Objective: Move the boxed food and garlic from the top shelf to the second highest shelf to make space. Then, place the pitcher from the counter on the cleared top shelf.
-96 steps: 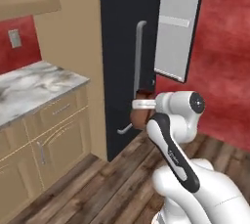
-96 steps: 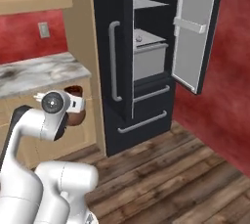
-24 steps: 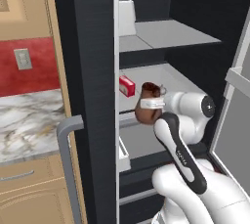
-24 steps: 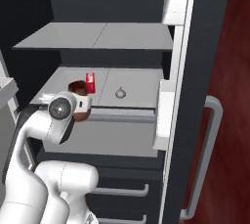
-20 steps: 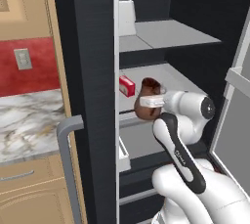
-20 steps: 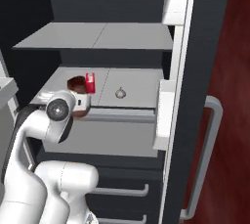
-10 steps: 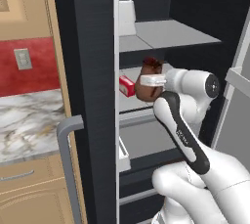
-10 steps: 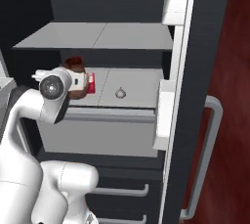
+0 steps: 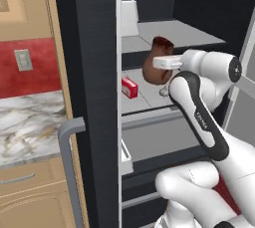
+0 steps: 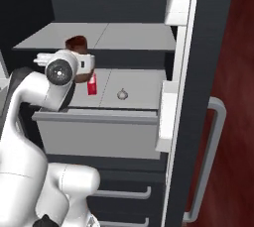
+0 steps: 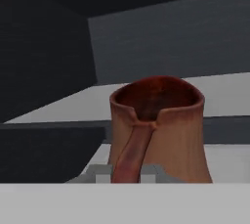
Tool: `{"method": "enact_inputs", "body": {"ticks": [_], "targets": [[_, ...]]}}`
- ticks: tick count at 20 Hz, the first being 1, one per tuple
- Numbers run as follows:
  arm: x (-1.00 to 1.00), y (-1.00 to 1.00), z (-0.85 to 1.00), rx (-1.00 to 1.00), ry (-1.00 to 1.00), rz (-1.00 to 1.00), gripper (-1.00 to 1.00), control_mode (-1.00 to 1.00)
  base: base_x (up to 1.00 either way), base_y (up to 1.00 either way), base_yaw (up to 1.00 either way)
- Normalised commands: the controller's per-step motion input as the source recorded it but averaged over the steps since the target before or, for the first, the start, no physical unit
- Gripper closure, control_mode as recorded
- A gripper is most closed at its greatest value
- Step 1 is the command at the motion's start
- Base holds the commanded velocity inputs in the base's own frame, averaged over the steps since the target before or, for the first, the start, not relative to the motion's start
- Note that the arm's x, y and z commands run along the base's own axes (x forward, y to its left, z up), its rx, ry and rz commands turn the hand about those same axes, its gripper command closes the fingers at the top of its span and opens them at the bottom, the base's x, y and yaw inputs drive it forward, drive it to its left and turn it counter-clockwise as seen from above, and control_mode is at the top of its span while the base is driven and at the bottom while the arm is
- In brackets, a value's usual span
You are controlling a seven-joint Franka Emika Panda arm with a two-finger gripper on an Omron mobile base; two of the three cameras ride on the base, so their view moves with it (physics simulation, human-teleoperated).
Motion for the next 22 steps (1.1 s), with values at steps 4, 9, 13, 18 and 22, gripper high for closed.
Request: {"method": "enact_inputs", "body": {"ticks": [4,9,13,18,22], "targets": [[0.01,-0.08,0.48,0.0,-0.19,0.05,1.0,-1.0,0.0,0.0,0.0],[0.12,-0.08,0.7,0.0,-0.03,0.03,1.0,-1.0,0.0,0.0,0.0],[0.22,-0.08,0.68,0.0,0.0,0.01,1.0,-1.0,0.0,0.0,0.0],[0.4,-0.02,0.28,0.0,0.01,0.01,1.0,-1.0,0.0,0.0,0.0],[0.43,0.0,0.0,0.0,0.0,0.0,1.0,-1.0,0.0,0.0,0.0]]}}
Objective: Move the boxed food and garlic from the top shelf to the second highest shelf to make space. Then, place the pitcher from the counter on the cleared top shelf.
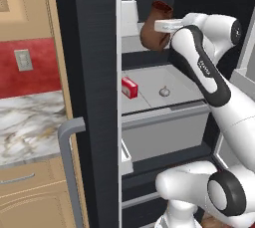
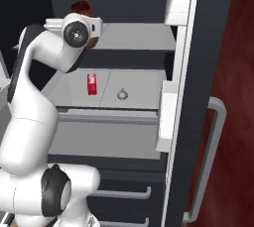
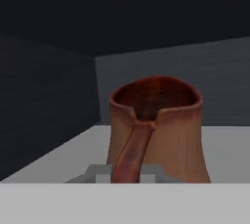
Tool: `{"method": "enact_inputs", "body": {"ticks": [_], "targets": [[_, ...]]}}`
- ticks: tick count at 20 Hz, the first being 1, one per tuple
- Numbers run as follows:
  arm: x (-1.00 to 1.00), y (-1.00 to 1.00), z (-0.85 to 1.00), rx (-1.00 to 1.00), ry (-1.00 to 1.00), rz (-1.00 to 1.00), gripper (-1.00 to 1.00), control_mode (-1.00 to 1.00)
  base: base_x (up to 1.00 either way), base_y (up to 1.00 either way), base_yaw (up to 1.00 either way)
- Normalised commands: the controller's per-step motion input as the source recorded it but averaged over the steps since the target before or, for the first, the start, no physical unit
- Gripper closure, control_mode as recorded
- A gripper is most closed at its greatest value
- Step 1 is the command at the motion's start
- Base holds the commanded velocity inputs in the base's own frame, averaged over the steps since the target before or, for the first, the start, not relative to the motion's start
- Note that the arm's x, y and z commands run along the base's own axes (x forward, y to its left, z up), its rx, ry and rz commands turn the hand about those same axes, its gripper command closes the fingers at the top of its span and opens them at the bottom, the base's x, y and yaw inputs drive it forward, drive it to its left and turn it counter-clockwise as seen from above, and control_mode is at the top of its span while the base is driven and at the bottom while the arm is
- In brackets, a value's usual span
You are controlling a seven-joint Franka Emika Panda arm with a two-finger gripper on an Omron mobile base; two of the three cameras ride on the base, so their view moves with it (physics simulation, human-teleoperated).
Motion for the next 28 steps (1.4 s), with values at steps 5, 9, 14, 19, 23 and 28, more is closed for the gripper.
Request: {"method": "enact_inputs", "body": {"ticks": [5,9,14,19,23,28], "targets": [[0.5,0.0,-0.04,0.0,0.0,0.0,1.0,-1.0,0.0,0.0,0.0],[0.58,0.0,-0.13,-0.02,0.0,0.0,1.0,-1.0,0.0,0.0,0.0],[0.63,0.0,-0.18,-0.05,0.03,0.0,1.0,-1.0,0.0,0.0,0.0],[0.69,0.04,-0.17,-0.12,0.08,0.0,1.0,-1.0,0.0,0.0,0.0],[0.72,0.21,-0.12,-0.19,0.1,0.0,1.0,-1.0,0.0,0.0,0.0],[0.67,0.26,-0.14,-0.19,0.07,0.04,1.0,-1.0,0.0,0.0,0.0]]}}
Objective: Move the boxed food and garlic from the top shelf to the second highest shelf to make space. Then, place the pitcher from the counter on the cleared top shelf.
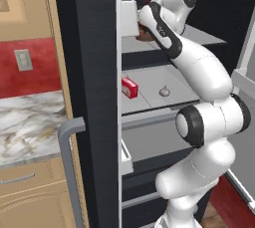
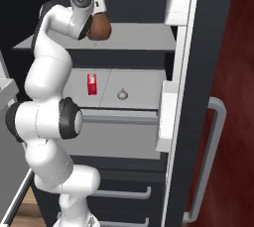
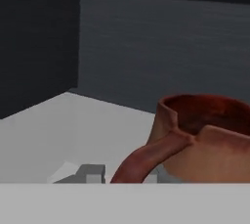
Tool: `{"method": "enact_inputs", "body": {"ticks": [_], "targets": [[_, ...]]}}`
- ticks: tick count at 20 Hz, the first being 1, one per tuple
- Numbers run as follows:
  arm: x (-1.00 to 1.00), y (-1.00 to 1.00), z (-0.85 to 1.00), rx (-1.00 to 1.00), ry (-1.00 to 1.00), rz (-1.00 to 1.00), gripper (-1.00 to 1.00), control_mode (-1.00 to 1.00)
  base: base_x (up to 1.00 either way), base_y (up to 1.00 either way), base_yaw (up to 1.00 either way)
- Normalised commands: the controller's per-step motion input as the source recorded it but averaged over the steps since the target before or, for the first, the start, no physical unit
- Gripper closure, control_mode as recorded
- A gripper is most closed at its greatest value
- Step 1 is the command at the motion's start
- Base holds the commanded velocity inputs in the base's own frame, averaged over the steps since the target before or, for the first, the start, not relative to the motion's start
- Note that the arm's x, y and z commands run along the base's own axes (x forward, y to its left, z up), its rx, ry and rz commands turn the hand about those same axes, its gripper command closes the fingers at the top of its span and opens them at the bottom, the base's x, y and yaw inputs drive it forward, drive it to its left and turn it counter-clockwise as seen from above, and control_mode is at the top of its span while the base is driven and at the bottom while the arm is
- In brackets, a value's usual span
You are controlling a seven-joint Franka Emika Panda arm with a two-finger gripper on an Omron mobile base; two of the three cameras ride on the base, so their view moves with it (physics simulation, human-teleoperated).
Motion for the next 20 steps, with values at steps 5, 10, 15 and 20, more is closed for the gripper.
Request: {"method": "enact_inputs", "body": {"ticks": [5,10,15,20], "targets": [[0.55,0.03,-0.23,-0.12,0.0,0.12,1.0,-1.0,0.0,0.0,0.0],[0.3,-0.02,-0.24,-0.03,-0.01,0.19,-1.0,-1.0,0.0,0.0,0.0],[0.0,-0.23,-0.26,0.0,-0.13,0.17,-1.0,-1.0,0.0,0.0,0.0],[-0.02,-0.17,-0.36,0.0,-0.15,0.12,-1.0,-1.0,0.0,0.0,0.0]]}}
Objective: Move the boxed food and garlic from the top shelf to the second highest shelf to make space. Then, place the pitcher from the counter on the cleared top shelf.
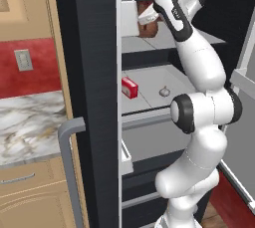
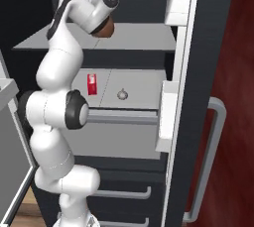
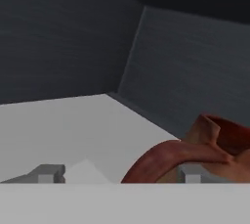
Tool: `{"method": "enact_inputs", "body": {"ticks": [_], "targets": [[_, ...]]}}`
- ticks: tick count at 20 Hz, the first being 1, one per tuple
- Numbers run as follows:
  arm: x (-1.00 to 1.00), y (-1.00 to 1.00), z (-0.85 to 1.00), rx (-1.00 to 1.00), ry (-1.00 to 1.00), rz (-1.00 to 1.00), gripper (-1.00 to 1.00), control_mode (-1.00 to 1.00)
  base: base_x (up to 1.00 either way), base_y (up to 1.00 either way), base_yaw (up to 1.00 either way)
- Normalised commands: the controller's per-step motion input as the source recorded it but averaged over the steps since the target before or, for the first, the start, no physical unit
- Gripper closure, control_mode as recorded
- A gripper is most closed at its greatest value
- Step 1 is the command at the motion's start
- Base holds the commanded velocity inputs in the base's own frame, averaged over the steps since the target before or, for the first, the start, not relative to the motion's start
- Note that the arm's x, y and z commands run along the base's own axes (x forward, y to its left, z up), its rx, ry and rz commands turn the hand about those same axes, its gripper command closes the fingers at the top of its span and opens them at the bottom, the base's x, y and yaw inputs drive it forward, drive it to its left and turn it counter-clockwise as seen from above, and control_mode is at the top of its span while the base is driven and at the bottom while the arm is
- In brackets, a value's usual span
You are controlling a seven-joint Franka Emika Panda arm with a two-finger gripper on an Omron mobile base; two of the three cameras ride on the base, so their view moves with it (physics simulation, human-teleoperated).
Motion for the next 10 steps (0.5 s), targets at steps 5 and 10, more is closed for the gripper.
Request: {"method": "enact_inputs", "body": {"ticks": [5,10], "targets": [[-0.08,0.0,-0.28,-0.04,-0.08,0.01,-1.0,-1.0,0.0,0.0,0.0],[-0.04,0.0,-0.02,-0.02,0.0,0.0,-1.0,-1.0,0.0,0.0,0.0]]}}
